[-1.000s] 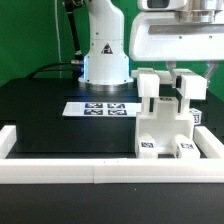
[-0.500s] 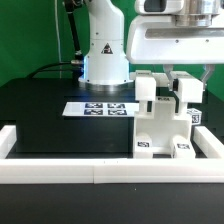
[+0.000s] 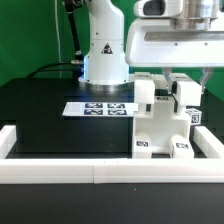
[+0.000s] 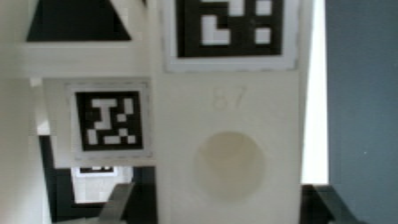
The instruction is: Assemble chair
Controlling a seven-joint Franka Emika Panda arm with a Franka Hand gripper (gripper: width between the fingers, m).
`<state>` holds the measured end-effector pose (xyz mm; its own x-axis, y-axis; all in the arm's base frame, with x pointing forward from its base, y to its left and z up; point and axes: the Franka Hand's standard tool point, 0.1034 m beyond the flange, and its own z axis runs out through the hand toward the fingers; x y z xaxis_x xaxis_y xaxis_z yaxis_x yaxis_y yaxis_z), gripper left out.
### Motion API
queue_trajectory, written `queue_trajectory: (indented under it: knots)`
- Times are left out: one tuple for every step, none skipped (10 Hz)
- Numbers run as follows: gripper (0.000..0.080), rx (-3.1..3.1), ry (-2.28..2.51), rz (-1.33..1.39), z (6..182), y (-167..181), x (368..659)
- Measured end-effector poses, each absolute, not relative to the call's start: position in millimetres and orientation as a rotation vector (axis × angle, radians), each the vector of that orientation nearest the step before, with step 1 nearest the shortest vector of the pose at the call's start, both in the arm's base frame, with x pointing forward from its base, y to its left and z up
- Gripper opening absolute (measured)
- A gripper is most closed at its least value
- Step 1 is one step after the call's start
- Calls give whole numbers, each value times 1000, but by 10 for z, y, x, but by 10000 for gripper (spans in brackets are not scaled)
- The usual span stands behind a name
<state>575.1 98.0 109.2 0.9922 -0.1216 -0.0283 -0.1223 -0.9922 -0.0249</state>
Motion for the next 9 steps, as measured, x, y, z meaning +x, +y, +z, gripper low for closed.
queue_trajectory:
  knots:
    - [289,-3110,191,47,1071,976,5745]
    - [289,-3112,191,52,1042,972,5736]
    - [289,-3115,192,53,1008,968,5733]
    - [289,-3116,192,54,983,969,5731]
    - [289,-3116,192,52,982,968,5734]
    - [289,-3116,192,51,982,968,5735]
    - [289,-3116,192,51,982,967,5736]
    - [289,-3116,192,51,982,967,5736]
    - [289,-3116,192,51,982,967,5736]
